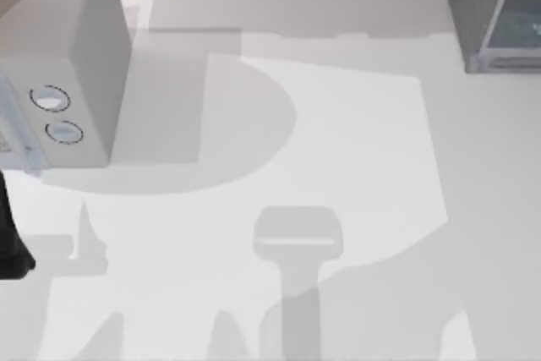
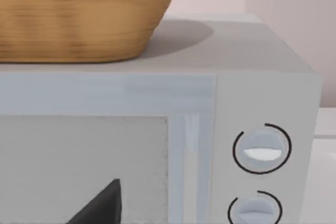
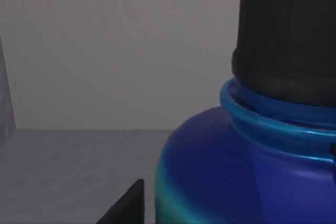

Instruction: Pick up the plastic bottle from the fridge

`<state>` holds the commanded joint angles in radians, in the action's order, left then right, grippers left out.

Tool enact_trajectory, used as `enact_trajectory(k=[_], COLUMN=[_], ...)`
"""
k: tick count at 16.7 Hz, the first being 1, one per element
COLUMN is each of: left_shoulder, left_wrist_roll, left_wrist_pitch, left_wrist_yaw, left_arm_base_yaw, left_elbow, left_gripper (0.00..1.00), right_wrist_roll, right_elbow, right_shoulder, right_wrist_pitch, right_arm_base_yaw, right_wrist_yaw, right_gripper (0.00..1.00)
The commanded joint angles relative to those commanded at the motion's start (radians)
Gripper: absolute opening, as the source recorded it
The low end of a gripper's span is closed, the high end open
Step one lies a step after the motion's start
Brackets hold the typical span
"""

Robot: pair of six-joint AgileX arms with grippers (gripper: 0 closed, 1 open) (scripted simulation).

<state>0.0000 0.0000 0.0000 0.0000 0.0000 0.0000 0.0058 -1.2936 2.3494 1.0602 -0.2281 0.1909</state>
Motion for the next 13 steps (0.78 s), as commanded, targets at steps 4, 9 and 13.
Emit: enact_trajectory(k=[4, 9, 13], left_shoulder=[0.0, 0.0, 0.0], left_wrist_roll=[0.0, 0.0, 0.0], left_wrist_pitch=[0.0, 0.0, 0.0], left_wrist_yaw=[0.0, 0.0, 0.0], left_arm_base_yaw=[0.0, 0.0, 0.0], left_elbow=[0.0, 0.0, 0.0], left_gripper=[1.0, 1.0, 1.0], right_wrist_roll=[0.0, 0.0, 0.0], right_elbow=[0.0, 0.0, 0.0], right_shoulder=[0.0, 0.0, 0.0], right_wrist_pitch=[0.0, 0.0, 0.0], right_arm_base_yaw=[0.0, 0.0, 0.0], right_wrist_yaw=[0.0, 0.0, 0.0], right_gripper=[0.4, 0.02, 0.0])
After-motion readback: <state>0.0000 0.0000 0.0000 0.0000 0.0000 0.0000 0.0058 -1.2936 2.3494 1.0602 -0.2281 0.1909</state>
